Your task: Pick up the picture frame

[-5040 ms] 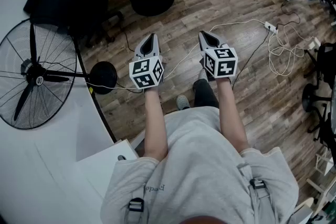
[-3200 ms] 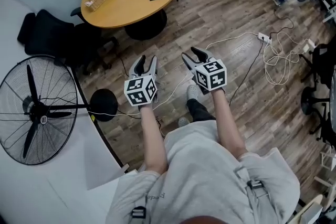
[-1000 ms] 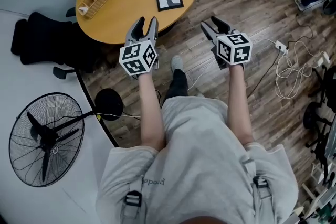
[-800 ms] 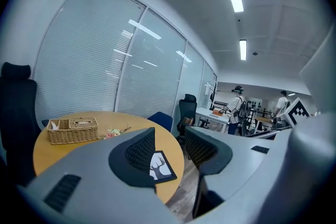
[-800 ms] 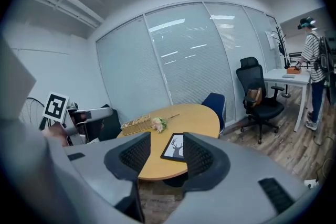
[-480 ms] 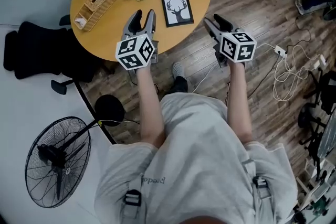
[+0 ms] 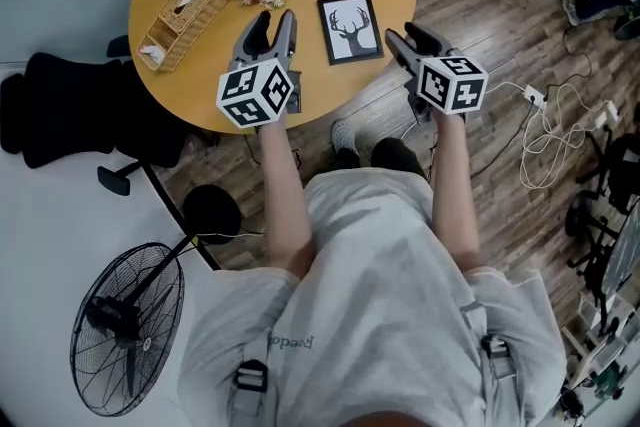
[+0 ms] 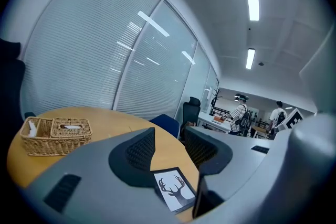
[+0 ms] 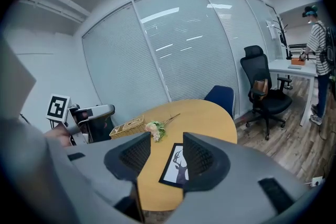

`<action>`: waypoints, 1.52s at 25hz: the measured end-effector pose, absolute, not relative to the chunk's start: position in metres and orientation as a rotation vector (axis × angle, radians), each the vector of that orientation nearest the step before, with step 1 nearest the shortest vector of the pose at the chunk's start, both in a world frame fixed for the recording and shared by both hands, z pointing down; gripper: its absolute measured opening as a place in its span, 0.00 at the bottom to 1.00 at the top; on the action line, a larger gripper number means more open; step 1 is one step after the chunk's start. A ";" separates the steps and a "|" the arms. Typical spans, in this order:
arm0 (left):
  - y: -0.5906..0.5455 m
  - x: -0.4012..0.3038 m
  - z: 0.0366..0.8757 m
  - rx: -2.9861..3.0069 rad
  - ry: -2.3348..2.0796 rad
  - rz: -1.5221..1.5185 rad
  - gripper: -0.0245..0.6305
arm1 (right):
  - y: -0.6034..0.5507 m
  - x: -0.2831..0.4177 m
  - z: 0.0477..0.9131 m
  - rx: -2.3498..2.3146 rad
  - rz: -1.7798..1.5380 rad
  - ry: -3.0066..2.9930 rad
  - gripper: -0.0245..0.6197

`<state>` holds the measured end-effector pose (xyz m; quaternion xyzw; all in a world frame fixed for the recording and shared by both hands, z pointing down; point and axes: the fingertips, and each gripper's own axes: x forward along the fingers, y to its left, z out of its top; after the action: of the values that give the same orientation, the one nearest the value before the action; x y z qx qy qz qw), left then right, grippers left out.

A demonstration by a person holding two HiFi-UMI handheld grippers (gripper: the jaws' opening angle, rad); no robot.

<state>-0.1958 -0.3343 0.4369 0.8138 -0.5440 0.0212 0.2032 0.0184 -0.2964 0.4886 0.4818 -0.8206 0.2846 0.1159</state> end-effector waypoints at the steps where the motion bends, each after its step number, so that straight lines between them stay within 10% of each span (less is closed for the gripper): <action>1: -0.337 -0.196 0.437 2.273 -1.516 0.059 0.33 | -0.299 0.018 0.489 1.415 0.832 -2.406 0.34; 38: -0.393 -0.149 0.644 1.911 -1.471 0.480 0.33 | -0.390 0.011 0.662 1.327 0.988 -2.103 0.34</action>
<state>-0.1492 -0.3935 0.6444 0.7325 -0.5636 0.1838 0.3347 0.0115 -0.3898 0.6618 0.4824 -0.7647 0.3594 0.2309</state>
